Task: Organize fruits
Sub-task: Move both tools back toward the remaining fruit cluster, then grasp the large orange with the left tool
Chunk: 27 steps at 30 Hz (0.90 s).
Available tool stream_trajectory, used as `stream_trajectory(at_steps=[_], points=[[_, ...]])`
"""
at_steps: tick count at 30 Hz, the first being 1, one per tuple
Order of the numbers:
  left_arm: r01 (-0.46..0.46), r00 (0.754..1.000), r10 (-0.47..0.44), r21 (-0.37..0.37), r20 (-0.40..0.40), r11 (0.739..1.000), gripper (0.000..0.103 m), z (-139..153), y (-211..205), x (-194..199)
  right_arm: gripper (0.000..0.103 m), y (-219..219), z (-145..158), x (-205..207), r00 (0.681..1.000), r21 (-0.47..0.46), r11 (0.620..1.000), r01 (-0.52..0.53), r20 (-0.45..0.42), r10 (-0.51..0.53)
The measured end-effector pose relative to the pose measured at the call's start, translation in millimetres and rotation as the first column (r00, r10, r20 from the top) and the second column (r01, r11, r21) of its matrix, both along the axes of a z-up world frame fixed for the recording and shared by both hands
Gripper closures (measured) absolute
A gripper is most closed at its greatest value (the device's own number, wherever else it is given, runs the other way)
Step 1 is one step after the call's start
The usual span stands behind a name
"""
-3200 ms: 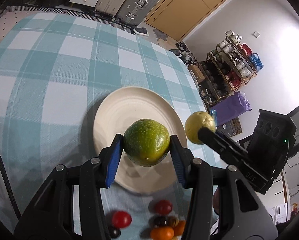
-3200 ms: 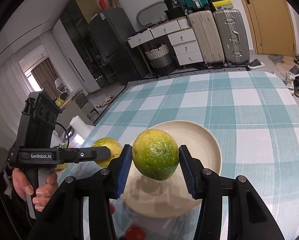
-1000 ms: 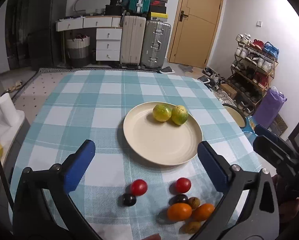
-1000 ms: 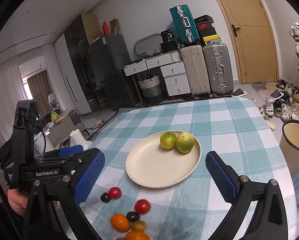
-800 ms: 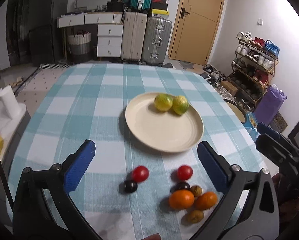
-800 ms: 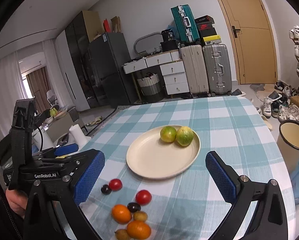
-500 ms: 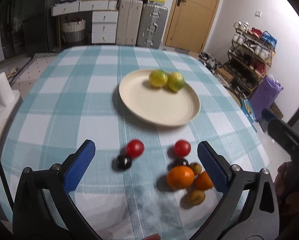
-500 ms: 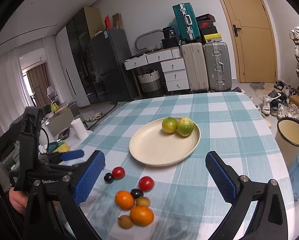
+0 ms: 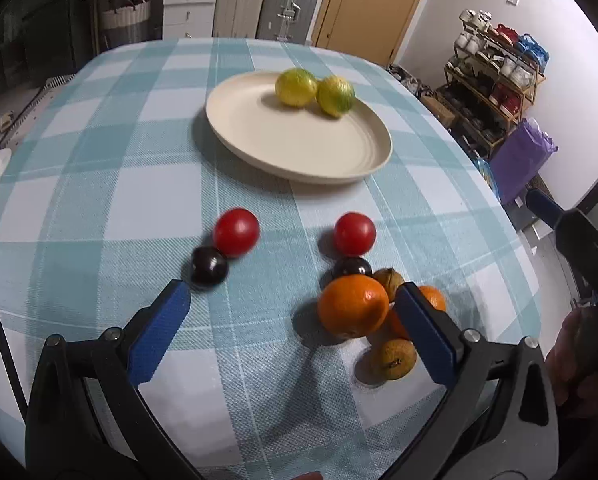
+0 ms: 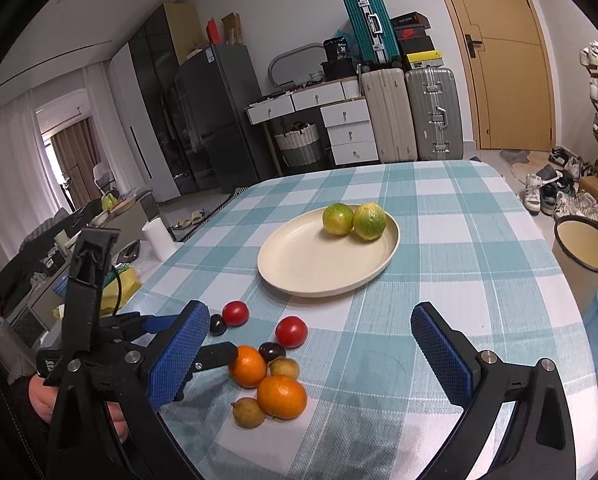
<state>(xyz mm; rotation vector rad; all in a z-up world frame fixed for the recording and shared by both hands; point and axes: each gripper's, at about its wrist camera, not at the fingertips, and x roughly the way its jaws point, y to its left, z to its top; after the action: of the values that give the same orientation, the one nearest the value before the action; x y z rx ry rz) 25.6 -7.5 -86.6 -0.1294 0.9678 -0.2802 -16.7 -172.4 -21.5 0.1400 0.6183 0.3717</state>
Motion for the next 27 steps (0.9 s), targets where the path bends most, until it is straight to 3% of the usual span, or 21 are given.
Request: stream_trajectory(at_steps=[10, 19, 21, 23, 27], points=[[0.039, 0.999, -0.040, -0.009, -0.023, 0.999, 0.005, -9.3, -9.7, 4.7, 0.000, -3.1, -7.2, 2.8, 1.000, 0.008, 1.000, -0.003, -0.022, 0.003], [0.118, 0.989, -0.123, -0.070, -0.080, 0.991, 0.037, -16.4, -14.4, 8.0, 0.000, -6.7, -14.8, 9.2, 0.999, 0.023, 1.000, -0.004, -0.049, 0.005], [0.145, 0.985, -0.153, -0.096, -0.081, 0.985, 0.056, -15.8, -16.2, 7.5, 0.000, -6.7, -15.0, 9.6, 0.999, 0.023, 1.000, -0.006, -0.048, 0.007], [0.171, 0.979, -0.183, -0.128, -0.088, 0.977, 0.066, -15.2, -19.3, 8.0, 0.000, -7.2, -15.8, 10.1, 0.999, 0.023, 1.000, -0.006, -0.050, 0.007], [0.172, 0.980, -0.182, -0.116, -0.082, 0.978, 0.067, -14.1, -21.8, 7.6, 0.000, -7.9, -17.4, 11.5, 0.998, 0.024, 1.000, -0.007, -0.056, 0.008]])
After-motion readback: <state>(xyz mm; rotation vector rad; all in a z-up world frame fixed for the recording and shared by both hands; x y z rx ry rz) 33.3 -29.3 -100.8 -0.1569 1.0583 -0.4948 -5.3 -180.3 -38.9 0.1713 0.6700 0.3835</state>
